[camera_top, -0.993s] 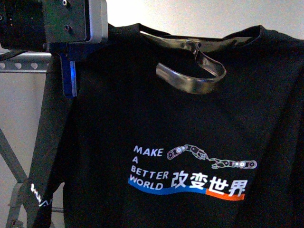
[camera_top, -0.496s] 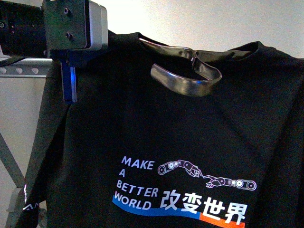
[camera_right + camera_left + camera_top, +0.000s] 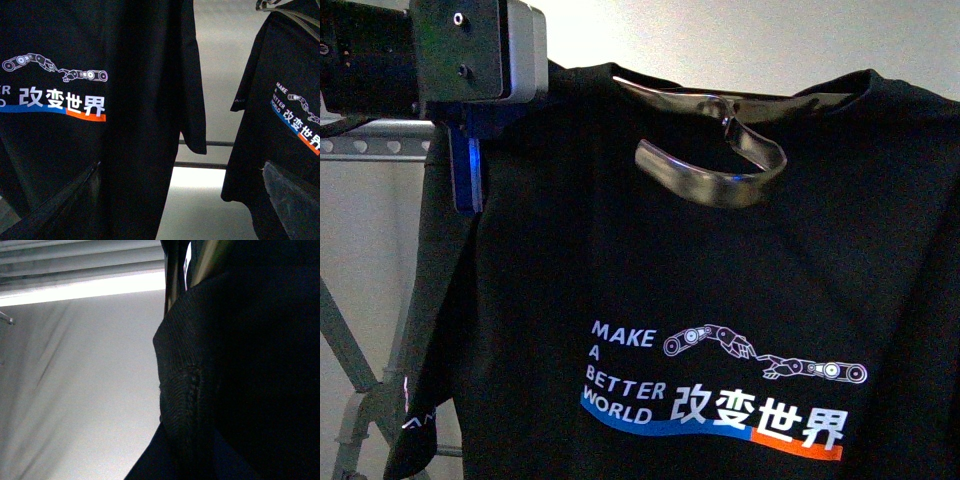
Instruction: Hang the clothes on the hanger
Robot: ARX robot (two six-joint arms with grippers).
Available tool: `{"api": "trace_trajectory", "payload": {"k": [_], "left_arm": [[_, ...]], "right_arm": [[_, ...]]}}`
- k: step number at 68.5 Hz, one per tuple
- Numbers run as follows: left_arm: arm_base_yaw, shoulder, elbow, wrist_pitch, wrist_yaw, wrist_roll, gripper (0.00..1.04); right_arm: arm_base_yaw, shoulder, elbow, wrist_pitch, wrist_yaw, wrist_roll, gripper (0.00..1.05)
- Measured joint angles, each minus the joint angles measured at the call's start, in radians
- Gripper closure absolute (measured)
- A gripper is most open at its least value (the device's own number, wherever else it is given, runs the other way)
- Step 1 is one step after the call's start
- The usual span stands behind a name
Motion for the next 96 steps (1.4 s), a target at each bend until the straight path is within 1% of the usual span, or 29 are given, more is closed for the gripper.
{"api": "trace_trajectory", "payload": {"k": [1,4,5,8,9,10,13,16,19,22,23,26,27,29,32,37,39,40,44,47,49,52,54,63,72,82,87,89,96], "left_arm": [[0.0,0.0,0.0,0.0,0.0,0.0,1.01],[0.0,0.0,0.0,0.0,-0.002,0.0,1.01],[0.0,0.0,0.0,0.0,-0.002,0.0,1.01],[0.0,0.0,0.0,0.0,-0.002,0.0,1.01],[-0.001,0.0,0.0,0.0,0.0,0.0,1.01],[-0.002,0.0,0.0,0.0,0.0,0.0,1.01],[-0.002,0.0,0.0,0.0,0.001,0.0,1.01],[-0.002,0.0,0.0,0.0,0.0,0.0,1.01],[-0.001,0.0,-0.001,0.0,0.0,0.0,1.01],[0.001,0.0,-0.001,0.0,-0.001,0.0,1.01],[0.002,0.0,-0.001,0.0,-0.001,0.0,1.01],[0.002,0.0,-0.001,0.0,-0.002,0.0,1.01],[0.002,0.0,-0.001,0.0,-0.003,0.0,1.01],[0.002,0.0,-0.001,0.0,-0.003,0.0,1.01],[0.002,0.0,-0.001,0.0,-0.002,0.0,1.01],[0.0,0.0,-0.001,0.0,-0.002,0.0,1.01],[-0.001,0.0,-0.001,0.0,-0.002,0.0,1.01],[-0.001,0.0,-0.001,0.0,-0.002,0.0,1.01],[-0.001,0.0,-0.001,0.0,-0.001,0.0,1.01],[-0.001,0.0,-0.001,0.0,-0.001,0.0,1.01],[-0.001,0.0,-0.001,0.0,-0.001,0.0,1.01],[0.0,0.0,-0.001,0.0,-0.001,0.0,1.01],[0.0,0.0,-0.001,0.0,-0.001,0.0,1.01],[0.0,0.0,-0.001,0.0,-0.001,0.0,1.01],[0.0,0.0,-0.001,0.0,0.0,0.0,1.01],[0.0,0.0,-0.001,0.0,-0.001,0.0,1.01],[0.0,0.0,-0.001,0.0,-0.001,0.0,1.01],[0.0,0.0,-0.001,0.0,-0.001,0.0,1.01],[0.0,0.0,-0.001,0.0,0.0,0.0,1.01]], "right_arm": [[-0.048,0.039,0.018,-0.018,-0.093,-0.016,0.07],[-0.124,0.102,0.043,-0.005,-0.218,-0.047,0.07],[-0.181,0.149,0.063,0.022,-0.294,-0.062,0.07],[-0.264,0.216,0.095,0.074,-0.384,-0.09,0.07],[-0.316,0.261,0.119,0.113,-0.423,-0.109,0.07],[-0.341,0.283,0.133,0.133,-0.458,-0.124,0.07],[-0.426,0.37,0.192,0.208,-0.531,-0.158,0.07],[-0.468,0.452,0.256,0.268,-0.564,-0.206,0.07],[-0.475,0.511,0.302,0.305,-0.566,-0.245,0.07],[-0.469,0.582,0.359,0.334,-0.569,-0.297,0.07],[-0.46,0.616,0.387,0.339,-0.57,-0.339,0.07],[-0.442,0.662,0.424,0.346,-0.568,-0.383,0.07],[-0.427,0.692,0.445,0.354,-0.568,-0.431,0.07],[-0.41,0.72,0.465,0.358,-0.568,-0.461,0.07],[-0.355,0.793,0.519,0.369,-0.575,-0.611,0.07],[-0.299,0.857,0.572,0.378,-0.599,-0.768,0.07],[-0.274,0.887,0.602,0.37,-0.612,-0.852,0.07],[-0.266,0.897,0.614,0.367,-0.614,-0.866,0.07],[-0.219,0.954,0.681,0.347,-0.613,-1.03,0.07],[-0.19,0.99,0.727,0.333,-0.608,-1.116,0.07],[-0.176,1.006,0.75,0.325,-0.604,-1.146,0.07],[-0.137,1.049,0.812,0.288,-0.588,-1.256,0.07],[-0.118,1.068,0.84,0.264,-0.578,-1.297,0.07],[-0.043,1.135,0.93,0.17,-0.52,-1.427,0.07],[0.01,1.187,0.998,0.129,-0.468,-1.492,0.07],[0.064,1.276,1.102,0.111,-0.387,-1.497,0.07],[0.075,1.308,1.134,0.11,-0.368,-1.494,0.07],[0.079,1.326,1.149,0.112,-0.356,-1.488,0.09],[0.087,1.371,1.181,0.127,-0.328,-1.472,0.22]]}}
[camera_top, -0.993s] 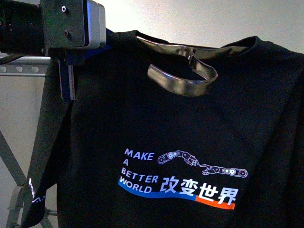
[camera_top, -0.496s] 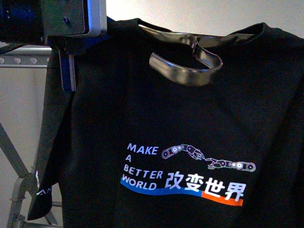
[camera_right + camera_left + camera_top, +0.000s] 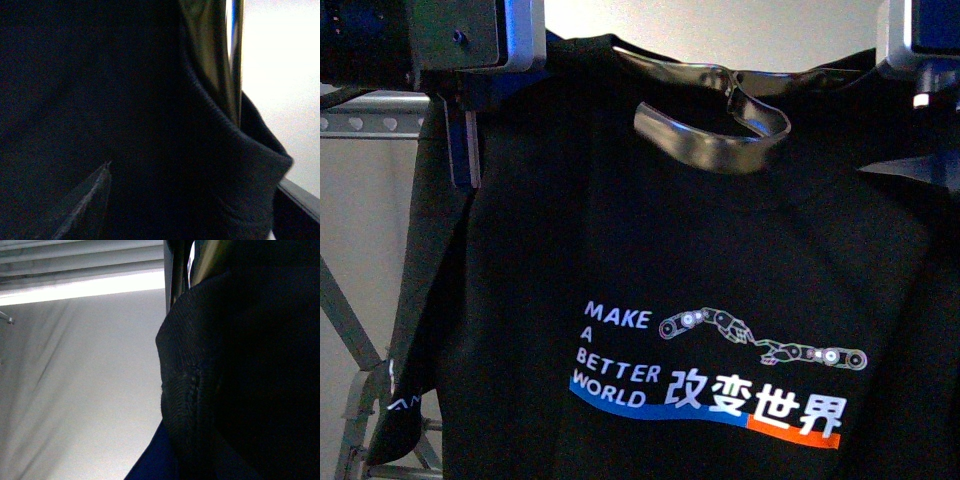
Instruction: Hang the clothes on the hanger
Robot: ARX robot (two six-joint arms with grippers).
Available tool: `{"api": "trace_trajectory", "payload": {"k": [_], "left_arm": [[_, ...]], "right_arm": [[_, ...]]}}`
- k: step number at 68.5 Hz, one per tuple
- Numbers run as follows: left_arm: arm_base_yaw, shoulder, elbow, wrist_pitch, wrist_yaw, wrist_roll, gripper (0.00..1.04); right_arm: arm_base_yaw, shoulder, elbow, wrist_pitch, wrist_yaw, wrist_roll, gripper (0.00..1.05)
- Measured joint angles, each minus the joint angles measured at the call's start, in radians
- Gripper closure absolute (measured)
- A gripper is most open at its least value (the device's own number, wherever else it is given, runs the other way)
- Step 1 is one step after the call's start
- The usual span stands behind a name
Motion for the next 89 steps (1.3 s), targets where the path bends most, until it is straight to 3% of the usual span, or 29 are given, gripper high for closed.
{"api": "trace_trajectory", "payload": {"k": [9,22,32,36,46,60,69,74,83,89], "left_arm": [[0.0,0.0,0.0,0.0,-0.001,0.0,1.01],[0.0,0.0,0.0,0.0,-0.002,0.0,1.01],[0.0,0.0,0.0,0.0,-0.002,0.003,1.01],[0.0,0.0,0.0,0.0,-0.005,0.006,1.0],[-0.002,0.001,0.0,0.001,0.0,0.0,0.75],[-0.001,0.001,0.0,0.001,-0.001,0.0,0.48],[-0.002,0.001,0.0,0.001,0.0,0.0,0.18],[-0.002,0.001,0.0,0.002,-0.001,0.0,0.07],[0.0,0.001,0.0,0.004,-0.001,0.0,0.06],[0.0,0.001,0.0,0.004,-0.002,0.0,0.07]], "right_arm": [[0.005,0.044,0.03,0.009,0.019,0.011,0.4],[0.006,0.071,0.047,0.034,0.028,0.034,0.82],[-0.003,0.071,0.047,0.053,0.011,0.048,1.0],[-0.008,0.068,0.047,0.054,0.001,0.052,1.01],[-0.039,0.061,0.036,0.039,-0.029,0.043,1.01],[-0.093,0.06,0.032,-0.022,-0.049,0.037,1.01],[-0.148,0.047,0.02,-0.13,-0.047,0.062,1.01],[-0.171,0.041,-0.001,-0.171,-0.036,0.085,1.01],[-0.251,0.037,-0.068,-0.275,-0.033,0.203,1.01],[-0.315,-0.009,-0.141,-0.393,-0.105,0.33,1.01]]}}
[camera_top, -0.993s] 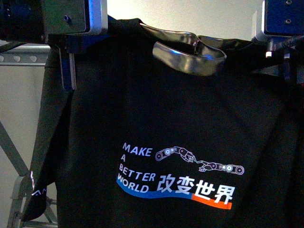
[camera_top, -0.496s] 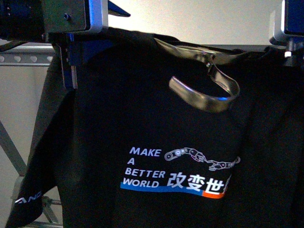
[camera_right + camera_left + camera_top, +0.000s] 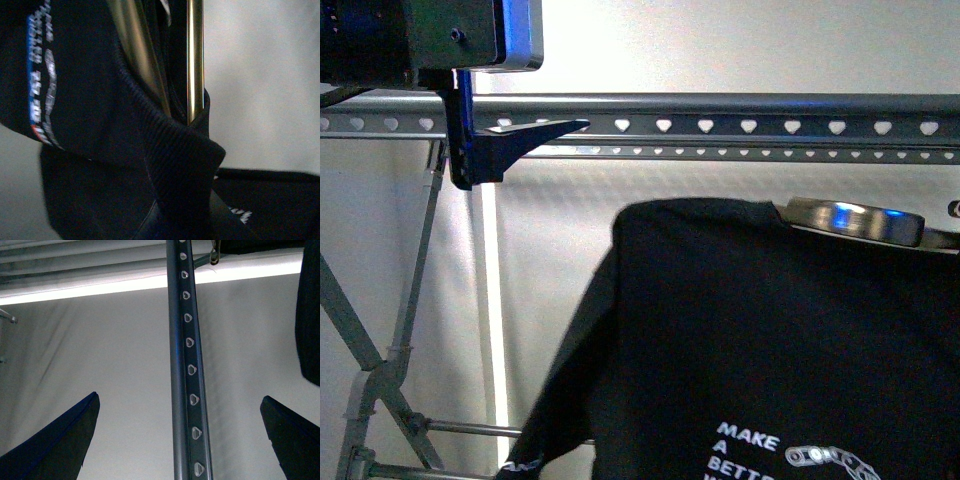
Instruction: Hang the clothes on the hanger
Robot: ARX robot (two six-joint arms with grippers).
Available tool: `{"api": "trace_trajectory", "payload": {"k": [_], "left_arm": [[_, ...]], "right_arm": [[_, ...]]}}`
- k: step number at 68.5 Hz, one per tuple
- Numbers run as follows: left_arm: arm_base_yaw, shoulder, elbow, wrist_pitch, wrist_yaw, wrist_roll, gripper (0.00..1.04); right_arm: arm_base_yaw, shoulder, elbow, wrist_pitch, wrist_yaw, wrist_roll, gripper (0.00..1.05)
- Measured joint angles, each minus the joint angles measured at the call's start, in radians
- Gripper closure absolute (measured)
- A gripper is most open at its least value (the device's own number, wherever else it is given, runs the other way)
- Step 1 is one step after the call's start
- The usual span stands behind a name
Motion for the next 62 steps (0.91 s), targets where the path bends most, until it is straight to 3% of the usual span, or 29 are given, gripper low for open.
{"api": "trace_trajectory", "payload": {"k": [20,30,34,35,39,43,47,52,62], "left_arm": [[-0.002,0.0,0.0,0.0,-0.004,0.0,0.07],[-0.001,0.0,0.0,-0.001,-0.01,-0.002,0.07],[0.003,-0.032,0.016,-0.154,-0.266,-0.171,0.15],[0.004,-0.054,0.013,-0.214,-0.38,-0.291,0.18],[0.011,-0.111,-0.023,-0.292,-0.572,-0.479,0.25],[0.029,-0.205,-0.12,-0.291,-0.78,-0.83,0.36],[0.043,-0.281,-0.208,-0.257,-0.867,-1.073,0.45],[0.072,-0.373,-0.329,-0.2,-0.858,-1.332,0.58],[0.093,-0.473,-0.547,-0.102,-0.849,-1.542,0.81]], "right_arm": [[-0.13,-0.209,-0.09,-0.345,-0.219,0.391,1.01],[-0.168,-0.235,-0.101,-0.45,-0.254,0.512,1.01],[-0.17,-0.235,-0.108,-0.452,-0.257,0.555,1.01],[-0.169,-0.237,-0.109,-0.452,-0.262,0.567,1.01],[-0.169,-0.238,-0.109,-0.451,-0.272,0.604,1.01],[-0.165,-0.238,-0.109,-0.449,-0.287,0.65,1.01],[-0.162,-0.239,-0.109,-0.443,-0.29,0.696,1.01],[-0.15,-0.246,-0.109,-0.425,-0.299,0.75,1.01],[-0.113,-0.254,-0.108,-0.381,-0.325,0.842,1.01]]}}
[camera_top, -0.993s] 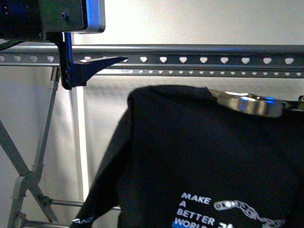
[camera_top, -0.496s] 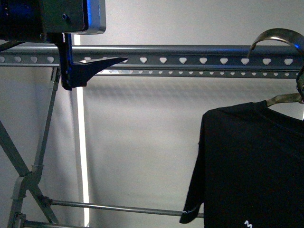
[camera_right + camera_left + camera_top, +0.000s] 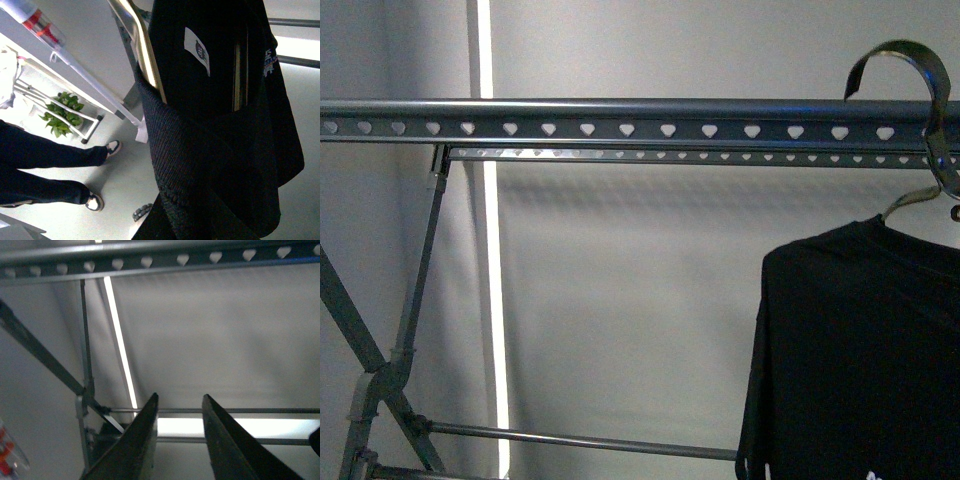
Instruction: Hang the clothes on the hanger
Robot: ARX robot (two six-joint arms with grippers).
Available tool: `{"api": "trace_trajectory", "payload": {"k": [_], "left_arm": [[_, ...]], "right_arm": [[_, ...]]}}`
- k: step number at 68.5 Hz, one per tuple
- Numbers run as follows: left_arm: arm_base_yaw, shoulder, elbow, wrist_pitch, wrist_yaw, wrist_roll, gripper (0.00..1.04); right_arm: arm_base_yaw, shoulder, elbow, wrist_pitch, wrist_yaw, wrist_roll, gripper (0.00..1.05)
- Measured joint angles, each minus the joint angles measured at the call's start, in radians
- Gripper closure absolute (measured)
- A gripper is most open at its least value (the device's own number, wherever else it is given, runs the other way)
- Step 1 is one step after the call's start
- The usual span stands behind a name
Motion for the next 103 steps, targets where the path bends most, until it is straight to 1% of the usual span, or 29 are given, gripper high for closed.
{"api": "trace_trajectory", "payload": {"k": [3,5,8,9,12,22,23,28,31,33,39,43,44,45,49,57,66,76,80,88,98,103], "left_arm": [[0.0,-0.018,-0.062,0.024,0.001,-0.031,0.88],[0.0,-0.035,-0.117,0.045,0.002,-0.048,0.95],[-0.001,-0.054,-0.167,0.065,0.004,-0.063,1.02],[-0.001,-0.06,-0.178,0.07,0.006,-0.067,1.03],[-0.002,-0.083,-0.22,0.089,0.006,-0.074,1.01],[-0.002,-0.164,-0.333,0.137,0.005,-0.082,1.01],[-0.002,-0.175,-0.35,0.142,0.005,-0.082,1.01],[-0.002,-0.208,-0.401,0.155,0.005,-0.084,1.01],[-0.002,-0.234,-0.441,0.162,0.005,-0.085,1.01],[-0.002,-0.244,-0.454,0.164,0.005,-0.085,1.01],[-0.002,-0.288,-0.503,0.169,0.006,-0.085,1.01],[-0.002,-0.328,-0.539,0.169,0.005,-0.085,1.01],[-0.002,-0.352,-0.561,0.169,0.005,-0.085,1.01],[-0.002,-0.361,-0.568,0.167,0.005,-0.085,1.01],[-0.002,-0.401,-0.597,0.157,0.005,-0.085,1.01],[-0.002,-0.481,-0.643,0.123,0.005,-0.085,1.01],[-0.002,-0.544,-0.67,0.086,0.005,-0.085,1.01],[-0.002,-0.602,-0.689,0.048,0.005,-0.085,1.01],[-0.002,-0.63,-0.698,0.028,0.005,-0.085,1.01],[-0.002,-0.675,-0.708,-0.005,0.005,-0.085,1.01],[-0.002,-0.71,-0.732,0.002,0.004,-0.087,1.01],[-0.002,-0.751,-0.732,-0.035,0.005,-0.088,1.01]], "right_arm": [[0.009,0.001,0.002,0.016,-0.002,0.029,1.01],[0.015,0.006,0.007,0.032,-0.003,0.064,1.01],[0.02,0.016,0.018,0.053,-0.003,0.111,1.01],[0.021,0.019,0.021,0.06,-0.003,0.117,1.01],[0.023,0.033,0.036,0.088,-0.006,0.166,1.01],[0.027,0.098,0.101,0.198,-0.018,0.365,1.01],[0.029,0.108,0.111,0.219,-0.024,0.41,1.01],[0.035,0.143,0.146,0.296,-0.029,0.53,1.01],[0.042,0.17,0.172,0.362,-0.028,0.648,1.01],[0.045,0.18,0.182,0.382,-0.028,0.683,1.01],[0.055,0.233,0.228,0.463,-0.014,0.821,1.01],[0.063,0.29,0.271,0.509,0.01,0.938,1.01],[0.065,0.332,0.304,0.529,0.025,0.993,1.01],[0.066,0.348,0.317,0.537,0.035,1.019,1.01],[0.068,0.411,0.368,0.551,0.061,1.111,1.01],[0.07,0.507,0.473,0.553,0.095,1.23,1.01],[0.07,0.565,0.579,0.521,0.126,1.27,1.01],[0.072,0.616,0.66,0.473,0.167,1.266,1.01],[0.076,0.641,0.686,0.433,0.201,1.25,1.01],[0.085,0.672,0.693,0.401,0.248,1.219,1.01],[0.105,0.684,0.658,0.411,0.286,1.184,1.01],[0.121,0.68,0.623,0.427,0.299,1.15,1.01]]}}
